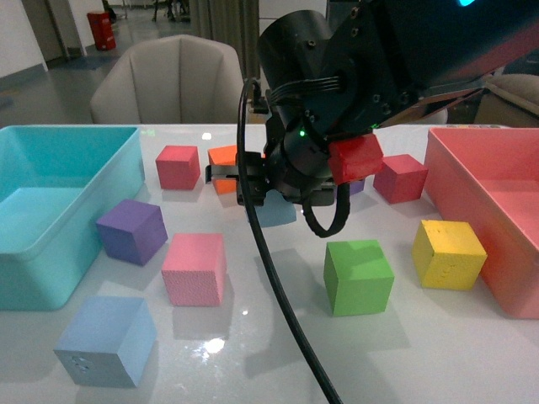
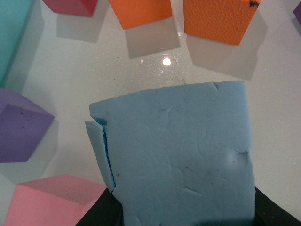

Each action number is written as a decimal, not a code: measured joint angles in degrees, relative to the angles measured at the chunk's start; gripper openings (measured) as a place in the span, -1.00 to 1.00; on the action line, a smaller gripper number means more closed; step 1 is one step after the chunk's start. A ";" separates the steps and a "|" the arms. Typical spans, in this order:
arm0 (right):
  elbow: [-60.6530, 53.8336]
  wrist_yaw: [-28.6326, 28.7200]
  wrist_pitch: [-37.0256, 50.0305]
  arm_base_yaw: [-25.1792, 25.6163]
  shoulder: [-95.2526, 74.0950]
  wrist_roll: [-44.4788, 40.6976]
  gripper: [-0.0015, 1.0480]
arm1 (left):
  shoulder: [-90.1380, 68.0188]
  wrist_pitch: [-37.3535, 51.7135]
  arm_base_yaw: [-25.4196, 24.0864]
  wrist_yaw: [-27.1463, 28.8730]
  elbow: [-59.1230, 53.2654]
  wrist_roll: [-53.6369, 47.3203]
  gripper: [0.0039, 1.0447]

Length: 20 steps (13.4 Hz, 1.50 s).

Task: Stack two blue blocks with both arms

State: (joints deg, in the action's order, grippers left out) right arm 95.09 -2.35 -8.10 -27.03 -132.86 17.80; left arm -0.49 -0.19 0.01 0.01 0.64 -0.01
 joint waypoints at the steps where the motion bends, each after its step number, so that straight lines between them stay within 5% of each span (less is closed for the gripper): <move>1: 1.33 -0.02 -0.96 -0.07 -1.22 0.61 -0.21 | 0.00 0.00 0.00 -0.02 0.00 -0.02 0.88; 10: 12.52 -4.50 -9.49 -0.35 -10.38 8.11 -0.23 | 0.00 0.00 0.00 0.00 0.00 0.00 0.88; 14: 13.42 -6.05 -11.56 -0.22 -10.27 8.76 0.84 | 0.00 0.00 0.00 0.00 0.00 0.00 0.88; 17: 8.68 -6.19 -8.17 0.85 -3.69 9.40 0.87 | 0.00 0.00 0.00 0.00 0.00 0.00 0.88; 20: -4.68 -6.27 3.98 1.99 10.95 10.45 0.87 | 0.00 0.00 0.00 0.00 0.00 -0.02 0.88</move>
State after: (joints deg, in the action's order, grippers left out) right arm 90.41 -8.62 -4.12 -25.04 -121.91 28.25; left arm -0.49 -0.19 0.01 0.01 0.64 -0.03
